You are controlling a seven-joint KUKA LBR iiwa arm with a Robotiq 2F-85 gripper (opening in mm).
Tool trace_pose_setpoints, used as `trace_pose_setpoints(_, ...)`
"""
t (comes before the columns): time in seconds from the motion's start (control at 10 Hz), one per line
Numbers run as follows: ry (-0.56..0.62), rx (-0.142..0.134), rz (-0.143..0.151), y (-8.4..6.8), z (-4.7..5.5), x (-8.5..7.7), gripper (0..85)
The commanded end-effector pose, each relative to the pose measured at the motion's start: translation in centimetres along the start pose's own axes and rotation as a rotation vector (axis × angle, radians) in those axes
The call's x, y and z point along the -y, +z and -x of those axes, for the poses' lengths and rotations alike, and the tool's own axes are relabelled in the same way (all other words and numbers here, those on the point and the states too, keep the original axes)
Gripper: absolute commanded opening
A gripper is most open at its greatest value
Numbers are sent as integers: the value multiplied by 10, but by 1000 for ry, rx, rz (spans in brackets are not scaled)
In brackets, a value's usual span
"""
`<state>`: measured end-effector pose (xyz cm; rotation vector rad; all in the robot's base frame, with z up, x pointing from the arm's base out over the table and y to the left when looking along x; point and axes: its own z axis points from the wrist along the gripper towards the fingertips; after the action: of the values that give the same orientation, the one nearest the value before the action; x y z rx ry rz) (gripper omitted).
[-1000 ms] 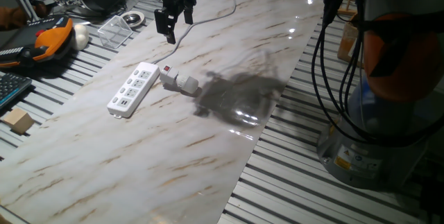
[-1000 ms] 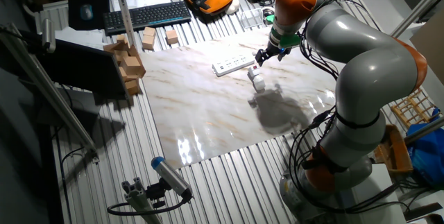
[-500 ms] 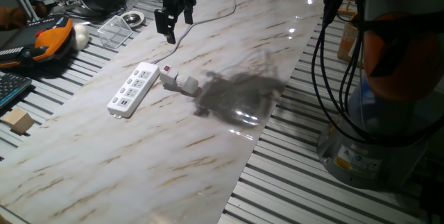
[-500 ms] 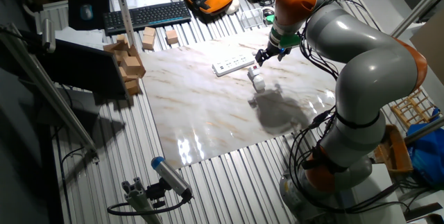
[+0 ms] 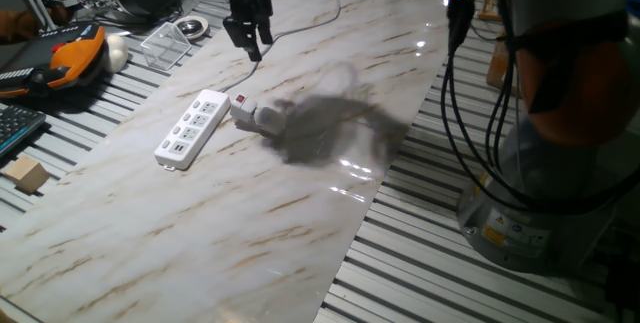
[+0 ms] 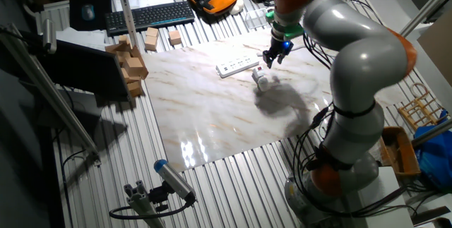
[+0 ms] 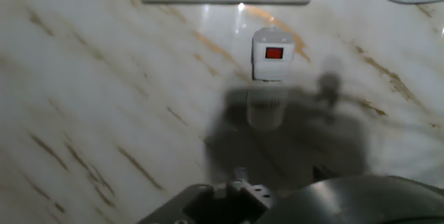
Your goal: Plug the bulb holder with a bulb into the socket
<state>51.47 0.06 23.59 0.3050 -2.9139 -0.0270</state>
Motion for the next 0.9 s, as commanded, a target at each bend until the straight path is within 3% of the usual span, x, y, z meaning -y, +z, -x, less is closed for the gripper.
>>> trace_pose_setpoints(0.0,-201,-65,-48,0,0,0,0)
trace_pose_setpoints(0.7,-147,-47,-50,0,0,-1,0)
trace_pose_setpoints(0.8,-129,-6,-58,0,0,-1,0)
